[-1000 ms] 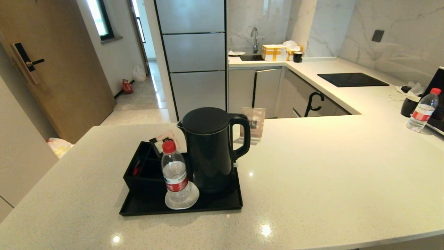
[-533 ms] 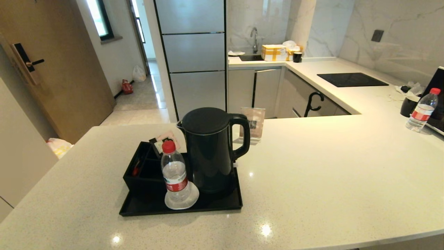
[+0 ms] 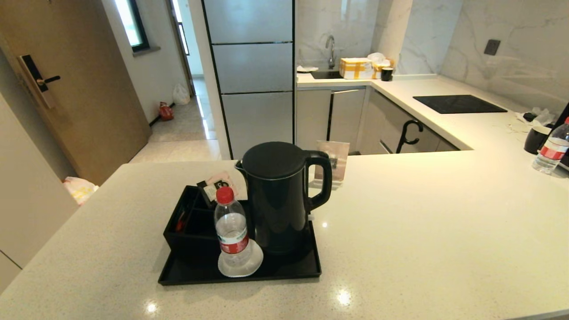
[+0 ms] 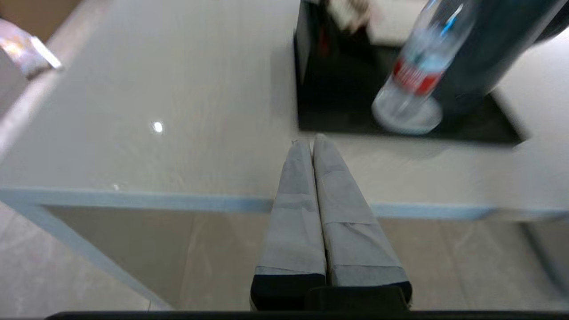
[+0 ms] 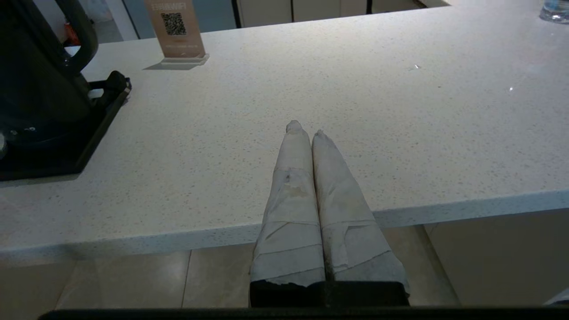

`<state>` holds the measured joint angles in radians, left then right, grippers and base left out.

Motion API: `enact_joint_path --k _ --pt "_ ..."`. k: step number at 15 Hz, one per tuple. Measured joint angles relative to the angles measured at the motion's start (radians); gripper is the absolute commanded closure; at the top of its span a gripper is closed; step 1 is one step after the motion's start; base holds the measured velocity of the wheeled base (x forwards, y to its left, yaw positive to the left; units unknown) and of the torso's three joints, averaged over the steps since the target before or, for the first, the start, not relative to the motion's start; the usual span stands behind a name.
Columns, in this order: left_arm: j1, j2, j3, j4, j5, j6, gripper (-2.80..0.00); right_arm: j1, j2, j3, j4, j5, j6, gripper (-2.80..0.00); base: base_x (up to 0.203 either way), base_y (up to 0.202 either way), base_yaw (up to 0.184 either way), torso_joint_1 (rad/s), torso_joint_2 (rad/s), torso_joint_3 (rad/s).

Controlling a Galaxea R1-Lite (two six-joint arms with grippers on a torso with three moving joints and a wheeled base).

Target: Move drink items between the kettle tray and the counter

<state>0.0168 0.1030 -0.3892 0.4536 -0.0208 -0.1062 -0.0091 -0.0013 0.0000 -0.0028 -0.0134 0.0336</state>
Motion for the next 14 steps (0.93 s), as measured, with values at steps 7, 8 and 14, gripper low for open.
enact_joint_path --k 7,8,14 --pt "-0.006 -0.095 0.341 -0.399 0.028 0.036 0.0 0.001 0.0 0.0 0.0 0.0 0.0 0.0 0.0 0.0 0.0 0.0 0.0 0.0" --pt "-0.008 -0.097 0.343 -0.398 0.028 0.035 0.0 0.0 0.0 0.0 0.0 0.0 0.0 0.0 0.0 0.0 0.0 0.0 0.0 0.0" --pt "-0.008 -0.101 0.344 -0.397 0.028 0.035 0.0 0.0 0.0 0.0 0.0 -0.001 0.0 0.0 0.0 0.0 0.0 0.0 0.0 0.0"
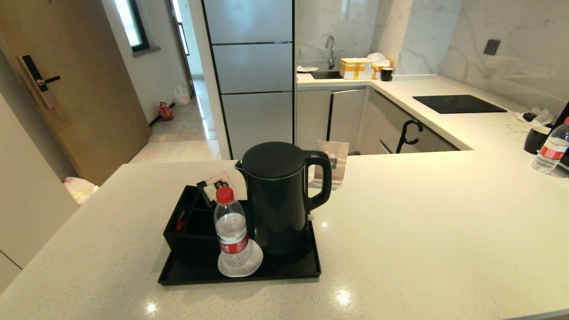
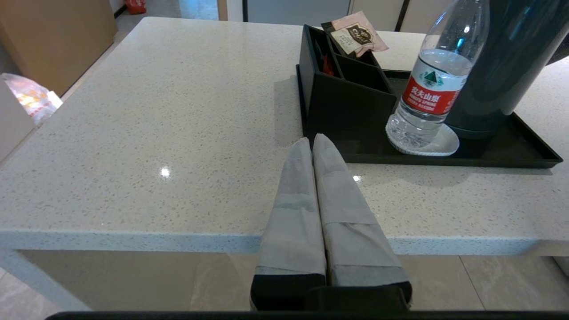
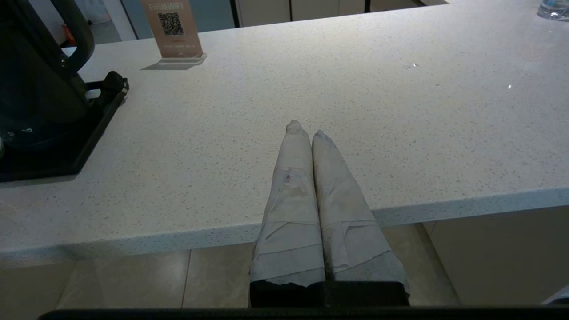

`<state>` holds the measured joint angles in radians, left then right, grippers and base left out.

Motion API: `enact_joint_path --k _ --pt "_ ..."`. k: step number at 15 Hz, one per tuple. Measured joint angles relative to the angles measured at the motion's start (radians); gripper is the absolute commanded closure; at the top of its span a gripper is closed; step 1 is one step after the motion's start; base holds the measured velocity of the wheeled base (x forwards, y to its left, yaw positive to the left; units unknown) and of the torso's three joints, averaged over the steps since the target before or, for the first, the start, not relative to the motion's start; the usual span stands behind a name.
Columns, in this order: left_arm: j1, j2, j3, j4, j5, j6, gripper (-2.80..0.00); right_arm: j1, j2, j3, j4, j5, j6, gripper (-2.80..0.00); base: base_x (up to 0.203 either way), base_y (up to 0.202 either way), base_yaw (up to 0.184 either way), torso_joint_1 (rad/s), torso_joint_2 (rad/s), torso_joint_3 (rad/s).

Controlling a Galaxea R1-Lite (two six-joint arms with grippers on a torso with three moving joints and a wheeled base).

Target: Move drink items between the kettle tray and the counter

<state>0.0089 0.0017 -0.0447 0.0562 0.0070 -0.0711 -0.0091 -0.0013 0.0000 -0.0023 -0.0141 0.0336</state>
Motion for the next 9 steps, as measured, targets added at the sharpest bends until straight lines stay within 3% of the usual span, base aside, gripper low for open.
enact_joint_path --k 3,9 --pt "0.0 -0.001 0.017 -0.008 -0.014 0.103 0.0 0.0 0.0 0.0 -0.001 0.001 0.0 0.0 0.0 0.0 0.0 0.0 0.0 0.0" --pt "0.0 -0.001 0.023 -0.009 -0.015 0.117 0.0 0.0 0.0 0.0 -0.001 -0.001 0.013 0.0 0.0 0.0 0.0 0.0 0.0 0.0"
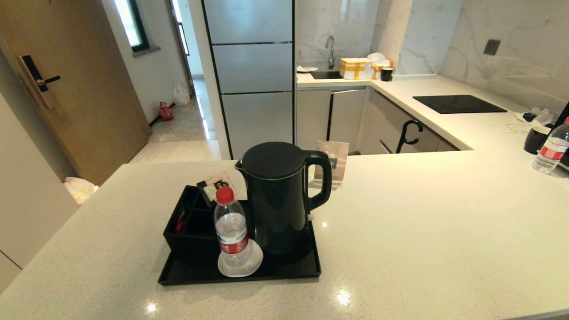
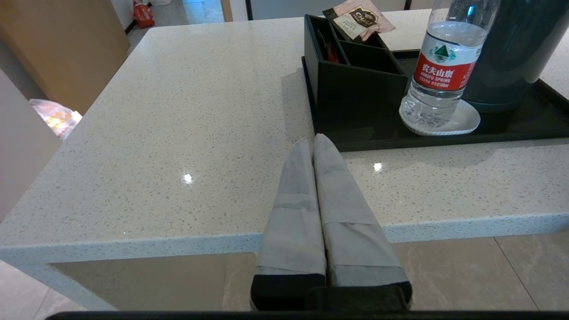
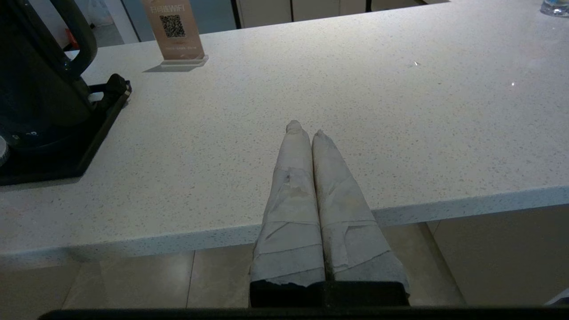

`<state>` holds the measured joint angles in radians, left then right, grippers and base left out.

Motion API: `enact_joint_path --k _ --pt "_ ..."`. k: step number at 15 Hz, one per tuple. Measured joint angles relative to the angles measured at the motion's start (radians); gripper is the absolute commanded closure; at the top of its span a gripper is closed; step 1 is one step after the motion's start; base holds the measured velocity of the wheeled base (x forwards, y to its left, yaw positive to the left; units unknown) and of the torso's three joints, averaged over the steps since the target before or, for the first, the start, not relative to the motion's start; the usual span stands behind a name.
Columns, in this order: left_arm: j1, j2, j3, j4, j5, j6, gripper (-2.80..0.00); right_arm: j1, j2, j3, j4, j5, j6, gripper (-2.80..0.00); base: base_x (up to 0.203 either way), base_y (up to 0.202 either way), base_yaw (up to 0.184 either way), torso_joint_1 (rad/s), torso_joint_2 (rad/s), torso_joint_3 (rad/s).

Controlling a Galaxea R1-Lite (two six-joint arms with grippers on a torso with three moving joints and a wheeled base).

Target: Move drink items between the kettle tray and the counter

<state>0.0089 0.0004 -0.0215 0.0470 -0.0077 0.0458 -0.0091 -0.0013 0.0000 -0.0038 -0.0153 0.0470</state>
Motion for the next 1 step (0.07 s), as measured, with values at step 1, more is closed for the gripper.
enact_joint_path --k 1 --pt "0.0 0.0 0.0 0.0 0.0 0.0 0.0 0.0 0.0 0.0 0.0 0.0 0.0 0.0 0.0 0.0 0.0 0.0 0.0 0.0"
